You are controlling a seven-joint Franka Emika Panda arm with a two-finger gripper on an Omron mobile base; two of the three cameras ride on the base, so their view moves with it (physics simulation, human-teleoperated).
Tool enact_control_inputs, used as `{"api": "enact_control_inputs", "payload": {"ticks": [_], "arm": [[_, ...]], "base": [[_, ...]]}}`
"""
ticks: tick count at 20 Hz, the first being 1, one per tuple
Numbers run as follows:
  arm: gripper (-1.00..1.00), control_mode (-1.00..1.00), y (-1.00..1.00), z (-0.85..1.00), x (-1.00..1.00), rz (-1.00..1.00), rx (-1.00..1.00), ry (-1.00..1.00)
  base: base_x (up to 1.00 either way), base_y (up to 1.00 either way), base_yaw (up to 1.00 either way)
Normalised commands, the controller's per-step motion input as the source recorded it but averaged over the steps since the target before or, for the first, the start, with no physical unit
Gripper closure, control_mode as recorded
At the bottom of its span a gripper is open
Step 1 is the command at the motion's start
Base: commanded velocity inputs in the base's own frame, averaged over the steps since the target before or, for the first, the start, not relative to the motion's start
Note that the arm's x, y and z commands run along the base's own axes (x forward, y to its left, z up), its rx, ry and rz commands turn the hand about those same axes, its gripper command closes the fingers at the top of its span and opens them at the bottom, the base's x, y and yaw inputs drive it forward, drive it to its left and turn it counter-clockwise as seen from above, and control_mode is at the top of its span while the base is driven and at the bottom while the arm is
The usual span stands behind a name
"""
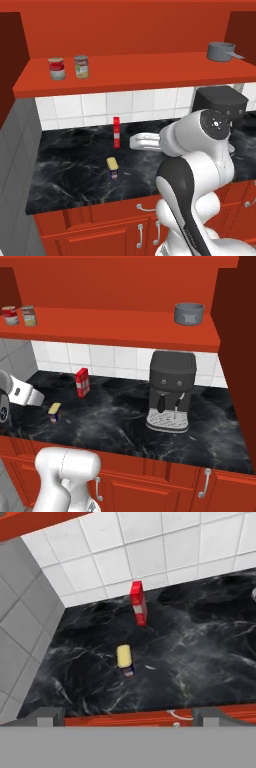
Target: Pick the cans from the counter and place them in their designated side in the cabinet.
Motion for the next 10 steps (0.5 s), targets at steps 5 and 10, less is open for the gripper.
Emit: {"api": "enact_control_inputs", "payload": {"ticks": [5, 10], "arm": [[-1.00, -1.00, 0.00, -0.33, 0.06, -0.05, 0.00, 0.00], [-1.00, -1.00, 0.02, -0.30, 0.11, -0.03, 0.00, 0.00]], "base": [[0.00, 0.00, 0.00], [0.00, 0.00, 0.00]]}}
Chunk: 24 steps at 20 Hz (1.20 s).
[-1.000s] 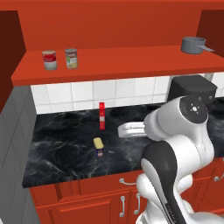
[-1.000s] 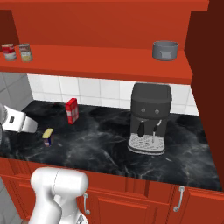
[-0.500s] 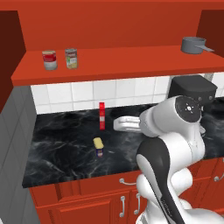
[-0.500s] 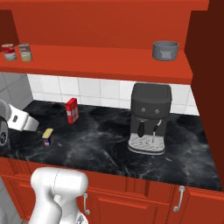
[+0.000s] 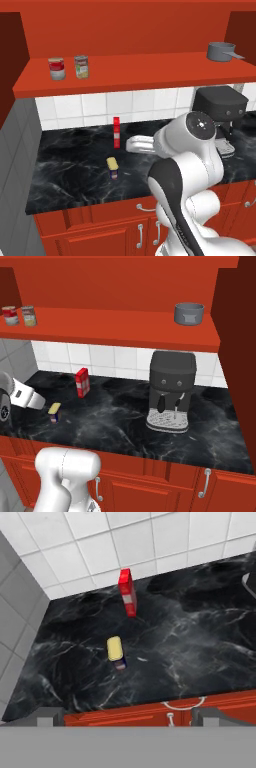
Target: Pick the cans from the counter and place them in their designated side in the cabinet.
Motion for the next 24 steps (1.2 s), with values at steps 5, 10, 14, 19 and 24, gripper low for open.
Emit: {"api": "enact_control_inputs", "payload": {"ticks": [5, 10, 14, 19, 24], "arm": [[-1.00, -1.00, 0.07, -0.17, 0.16, 0.00, 0.03, 0.00], [-1.00, -1.00, 0.06, -0.15, 0.15, 0.00, 0.04, 0.01], [-1.00, -1.00, 0.05, -0.21, 0.09, 0.00, 0.01, 0.01], [-1.00, -1.00, 0.06, -0.31, 0.05, 0.00, 0.00, 0.00], [-1.00, -1.00, 0.03, -0.25, 0.11, 0.00, -0.01, 0.02]], "base": [[0.00, 0.00, 0.00], [0.00, 0.00, 0.00], [0.00, 0.00, 0.00], [0.00, 0.00, 0.00], [0.00, 0.00, 0.00]]}}
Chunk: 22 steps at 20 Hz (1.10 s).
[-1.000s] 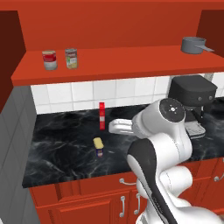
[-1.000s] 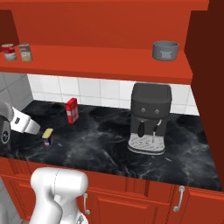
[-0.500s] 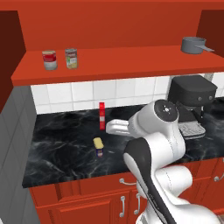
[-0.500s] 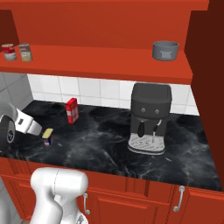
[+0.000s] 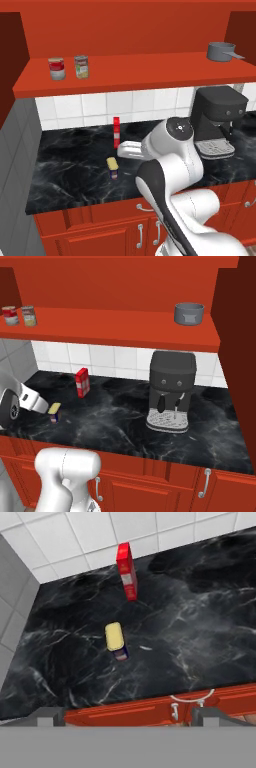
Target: Pick the cans from the counter and place them in their designated side in the cabinet.
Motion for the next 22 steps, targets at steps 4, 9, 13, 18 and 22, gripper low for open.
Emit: {"api": "enact_control_inputs", "payload": {"ticks": [4, 9, 13, 18, 22], "arm": [[-1.00, -1.00, 0.08, -0.16, 0.23, 0.01, 0.00, 0.01], [-1.00, -1.00, 0.03, -0.16, 0.18, 0.03, 0.00, 0.00], [-1.00, -1.00, 0.00, -0.16, 0.13, 0.03, -0.01, 0.00], [-1.00, -1.00, 0.03, -0.12, 0.13, 0.02, -0.02, 0.00], [-1.00, -1.00, 0.09, -0.11, 0.20, 0.04, 0.00, 0.05]], "base": [[0.00, 0.00, 0.00], [0.00, 0.00, 0.00], [0.00, 0.00, 0.00], [0.00, 0.00, 0.00], [0.00, 0.00, 0.00]]}}
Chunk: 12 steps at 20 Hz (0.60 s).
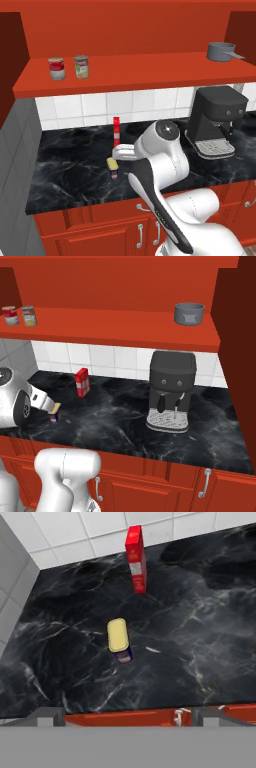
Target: Pick the cans from the counter and place them in their designated side in the cabinet.
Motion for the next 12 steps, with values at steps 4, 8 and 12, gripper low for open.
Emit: {"api": "enact_control_inputs", "payload": {"ticks": [4, 8, 12], "arm": [[-1.00, -1.00, 0.10, -0.09, 0.24, 0.06, 0.00, 0.06], [-1.00, -1.00, 0.09, -0.11, 0.22, 0.06, 0.00, 0.01], [-1.00, -1.00, 0.07, -0.16, 0.17, 0.05, 0.00, -0.01]], "base": [[0.00, 0.00, 0.00], [0.00, 0.00, 0.00], [0.00, 0.00, 0.00]]}}
